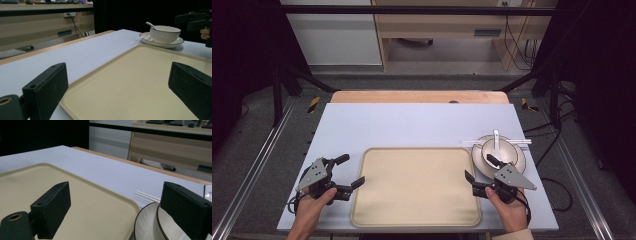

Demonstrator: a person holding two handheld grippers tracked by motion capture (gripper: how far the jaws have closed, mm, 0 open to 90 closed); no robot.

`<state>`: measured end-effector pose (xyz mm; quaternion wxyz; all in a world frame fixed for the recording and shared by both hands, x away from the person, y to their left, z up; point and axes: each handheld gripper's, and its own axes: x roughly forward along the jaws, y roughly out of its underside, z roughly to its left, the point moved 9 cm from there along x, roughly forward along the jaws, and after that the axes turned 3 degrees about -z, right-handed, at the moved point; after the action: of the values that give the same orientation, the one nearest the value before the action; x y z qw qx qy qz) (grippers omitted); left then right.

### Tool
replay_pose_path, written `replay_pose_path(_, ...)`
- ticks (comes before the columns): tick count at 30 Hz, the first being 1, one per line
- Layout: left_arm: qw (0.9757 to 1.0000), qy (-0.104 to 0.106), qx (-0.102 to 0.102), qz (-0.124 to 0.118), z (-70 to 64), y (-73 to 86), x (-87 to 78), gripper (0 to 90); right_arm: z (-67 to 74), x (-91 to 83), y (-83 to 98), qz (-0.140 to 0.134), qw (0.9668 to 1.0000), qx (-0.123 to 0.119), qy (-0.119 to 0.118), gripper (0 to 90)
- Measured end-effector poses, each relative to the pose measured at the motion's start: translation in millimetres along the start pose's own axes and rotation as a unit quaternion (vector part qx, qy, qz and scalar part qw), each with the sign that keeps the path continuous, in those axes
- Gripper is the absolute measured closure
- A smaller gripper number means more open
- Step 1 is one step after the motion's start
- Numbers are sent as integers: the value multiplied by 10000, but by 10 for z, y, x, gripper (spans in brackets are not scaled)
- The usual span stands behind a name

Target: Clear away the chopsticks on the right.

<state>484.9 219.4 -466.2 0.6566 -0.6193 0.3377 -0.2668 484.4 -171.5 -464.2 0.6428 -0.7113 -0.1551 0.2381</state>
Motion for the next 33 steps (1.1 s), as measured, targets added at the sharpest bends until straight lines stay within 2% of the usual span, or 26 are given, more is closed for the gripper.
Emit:
replay_pose_path(2,10000,-61,-19,-10,12,-9,-11,35,-36,-17,-17,-22,9999,9,105,70)
replay_pose_path(5,9998,-204,-42,-50,37,-26,-36,35,-64,-76,-80,-32,9995,-111,300,80)
replay_pose_path(7,9997,-247,-34,-46,43,-26,-42,35,-105,-147,-167,0,9977,-338,588,65)
replay_pose_path(8,9994,-339,-35,-27,59,-22,-58,35,-134,-187,-235,-54,9964,-456,712,60)
replay_pose_path(9,9994,-339,-35,-27,59,-22,-58,35,-134,-187,-235,-54,9964,-456,712,60)
replay_pose_path(10,9992,-389,-68,-66,75,-26,-71,35,-235,-262,-392,-163,9934,-579,978,61)
replay_pose_path(11,9992,-389,-68,-66,75,-26,-71,35,-315,-303,-473,-176,9913,-659,1123,68)
replay_pose_path(12,9990,-432,-104,-55,89,-12,-75,35,-411,-346,-551,-182,9892,-731,1256,90)
replay_pose_path(13,9990,-432,-104,-55,89,-12,-75,36,-411,-346,-551,-182,9892,-731,1256,90)
replay_pose_path(14,9989,-444,-127,-44,92,-5,-71,36,-644,-418,-664,-53,9842,-946,1496,127)
replay_pose_path(15,9989,-448,-131,-43,92,-5,-68,38,-779,-446,-701,68,9813,-1027,1626,173)
replay_pose_path(16,9989,-453,-131,-41,91,-6,-65,39,-916,-471,-724,231,9798,-1050,1686,250)
replay_pose_path(18,9989,-458,-129,-18,92,2,-54,41,-1206,-503,-747,481,9781,-987,1767,360)
replay_pose_path(19,9989,-458,-103,17,96,11,-53,42,-1358,-508,-733,608,9781,-857,1799,427)
replay_pose_path(20,9988,-461,-136,-5,97,9,-47,42,-1506,-505,-708,724,9776,-731,1834,447)
replay_pose_path(21,9988,-452,-173,-28,98,5,-45,42,-1659,-493,-662,873,9761,-636,1885,452)
replay_pose_path(22,9988,-457,-192,-47,102,2,-45,43,-1797,-464,-591,1061,9746,-448,1919,490)
replay_pose_path(24,9986,-501,-163,-27,116,8,-48,47,-2014,-390,-430,1422,9711,-260,1898,563)
replay_pose_path(25,9986,-501,-163,-27,116,8,-48,47,-2014,-390,-430,1422,9711,-260,1898,563)
replay_pose_path(26,9984,-531,-178,-40,121,11,-50,49,-2168,-286,-255,1708,9692,-16,1774,677)
replay_pose_path(27,9984,-544,-173,-32,126,15,-52,49,-2218,-230,-177,1834,9678,93,1720,719)
replay_pose_path(29,9983,-565,-159,7,137,31,-54,50,-2297,-114,-41,2072,9643,176,1639,799)
replay_pose_path(30,9983,-565,-159,7,137,31,-54,50,-2297,-114,-41,2072,9643,176,1639,799)
replay_pose_path(31,9982,-579,-151,47,143,51,-49,51,-2334,7,77,2271,9611,389,1521,853)
replay_pose_path(33,9981,-586,-147,71,144,61,-45,56,-2380,110,199,2550,9545,526,1451,882)
